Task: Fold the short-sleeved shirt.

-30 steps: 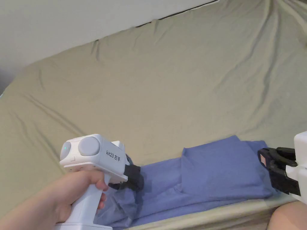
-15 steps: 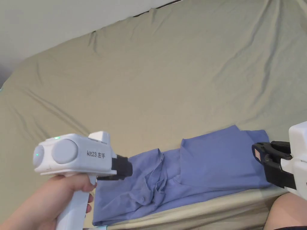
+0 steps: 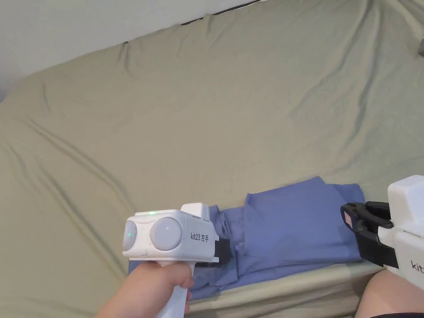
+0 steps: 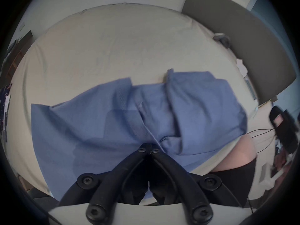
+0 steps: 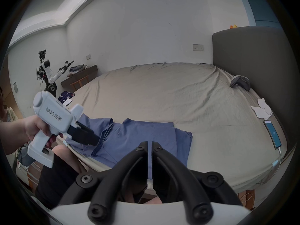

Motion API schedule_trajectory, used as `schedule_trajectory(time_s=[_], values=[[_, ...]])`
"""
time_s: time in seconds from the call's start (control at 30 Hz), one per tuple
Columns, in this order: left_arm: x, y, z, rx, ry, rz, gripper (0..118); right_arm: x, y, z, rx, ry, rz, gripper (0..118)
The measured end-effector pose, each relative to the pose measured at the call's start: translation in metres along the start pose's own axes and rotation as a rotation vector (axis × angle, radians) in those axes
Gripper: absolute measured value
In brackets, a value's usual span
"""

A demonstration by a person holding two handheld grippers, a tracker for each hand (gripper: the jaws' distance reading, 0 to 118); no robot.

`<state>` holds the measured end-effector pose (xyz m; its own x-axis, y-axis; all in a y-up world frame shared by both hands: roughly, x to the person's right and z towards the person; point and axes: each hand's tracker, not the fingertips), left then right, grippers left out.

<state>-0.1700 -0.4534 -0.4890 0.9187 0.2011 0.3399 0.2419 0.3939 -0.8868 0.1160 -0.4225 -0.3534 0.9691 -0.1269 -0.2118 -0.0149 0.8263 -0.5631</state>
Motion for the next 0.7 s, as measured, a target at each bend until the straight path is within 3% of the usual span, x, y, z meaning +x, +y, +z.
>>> schedule_trajectory(time_s=[0.07,0.17,0.33,0.37,0.4,0.43,0.47,0.5,0.63,0.7], values=[[-0.003,0.003,0.022,0.046,-0.128,0.005,0,-0.004,-0.001,-0.001,-0.004,-0.001,0.018,4],[-0.021,0.001,0.067,0.15,-0.188,0.028,0,-0.009,-0.003,-0.003,-0.009,-0.001,0.041,4],[-0.128,-0.022,0.123,0.257,-0.349,0.211,0,-0.013,-0.006,-0.007,-0.025,-0.02,0.056,4],[-0.162,-0.031,0.125,0.259,-0.455,0.275,6,-0.013,-0.005,-0.007,-0.028,-0.026,0.055,4],[-0.196,-0.041,0.122,0.247,-0.567,0.362,28,-0.014,-0.005,-0.007,-0.026,-0.033,0.052,4],[-0.224,-0.05,0.114,0.215,-0.633,0.466,62,-0.017,-0.004,-0.005,-0.022,-0.037,0.049,4],[-0.248,-0.06,0.104,0.187,-0.642,0.573,106,-0.019,-0.004,-0.004,-0.018,-0.041,0.048,4],[-0.265,-0.071,0.095,0.191,-0.633,0.635,118,-0.022,-0.004,-0.004,-0.016,-0.048,0.05,4],[-0.296,-0.086,0.06,0.216,-0.581,0.603,117,-0.03,-0.007,-0.002,-0.021,-0.076,0.06,4],[-0.285,-0.083,0.039,0.182,-0.63,0.619,106,-0.031,-0.009,-0.003,-0.035,-0.097,0.055,4]])
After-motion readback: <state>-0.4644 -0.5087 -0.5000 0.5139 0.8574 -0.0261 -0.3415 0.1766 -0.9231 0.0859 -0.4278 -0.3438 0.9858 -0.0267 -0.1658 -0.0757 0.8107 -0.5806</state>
